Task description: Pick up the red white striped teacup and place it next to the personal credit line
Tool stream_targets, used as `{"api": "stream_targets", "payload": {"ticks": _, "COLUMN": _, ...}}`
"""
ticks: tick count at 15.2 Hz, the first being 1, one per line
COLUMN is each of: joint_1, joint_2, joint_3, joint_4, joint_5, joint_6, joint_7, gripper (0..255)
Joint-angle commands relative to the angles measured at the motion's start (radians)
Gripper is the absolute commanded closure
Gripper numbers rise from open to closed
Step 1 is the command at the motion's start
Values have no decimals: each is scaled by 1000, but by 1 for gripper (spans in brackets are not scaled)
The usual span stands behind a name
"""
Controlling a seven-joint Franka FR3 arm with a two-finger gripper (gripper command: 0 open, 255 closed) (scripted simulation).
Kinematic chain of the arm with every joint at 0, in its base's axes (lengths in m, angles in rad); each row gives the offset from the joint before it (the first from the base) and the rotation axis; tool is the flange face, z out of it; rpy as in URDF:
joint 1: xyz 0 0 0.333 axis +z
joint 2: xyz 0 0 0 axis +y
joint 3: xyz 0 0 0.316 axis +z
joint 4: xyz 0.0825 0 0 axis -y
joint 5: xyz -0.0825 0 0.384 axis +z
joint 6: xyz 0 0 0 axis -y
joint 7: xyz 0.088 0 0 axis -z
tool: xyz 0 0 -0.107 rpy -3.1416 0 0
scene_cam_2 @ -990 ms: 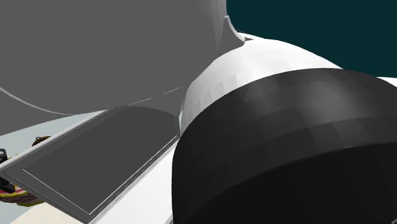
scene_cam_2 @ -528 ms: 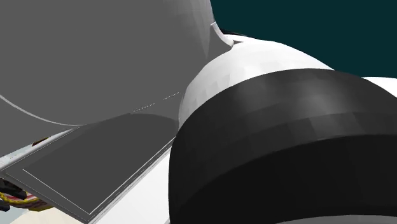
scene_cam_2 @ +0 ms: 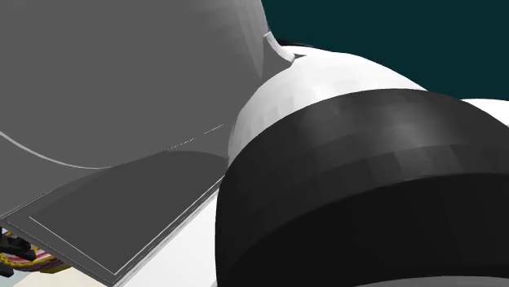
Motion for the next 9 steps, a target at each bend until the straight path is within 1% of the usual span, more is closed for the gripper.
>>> {"api": "stream_targets", "payload": {"ticks": 1, "joint_1": -2, "joint_2": 7, "joint_3": -5, "joint_4": -1, "joint_5": -2, "joint_6": -4, "joint_7": 0, "gripper": 255}}
{"api": "stream_targets", "payload": {"ticks": 3, "joint_1": -3, "joint_2": 7, "joint_3": -4, "joint_4": -1, "joint_5": -3, "joint_6": -4, "joint_7": 0, "gripper": 255}}
{"api": "stream_targets", "payload": {"ticks": 4, "joint_1": -2, "joint_2": 7, "joint_3": -4, "joint_4": 1, "joint_5": -3, "joint_6": -5, "joint_7": 1, "gripper": 0}}
{"api": "stream_targets", "payload": {"ticks": 9, "joint_1": -3, "joint_2": 7, "joint_3": -4, "joint_4": -1, "joint_5": -3, "joint_6": -4, "joint_7": 0, "gripper": 0}}
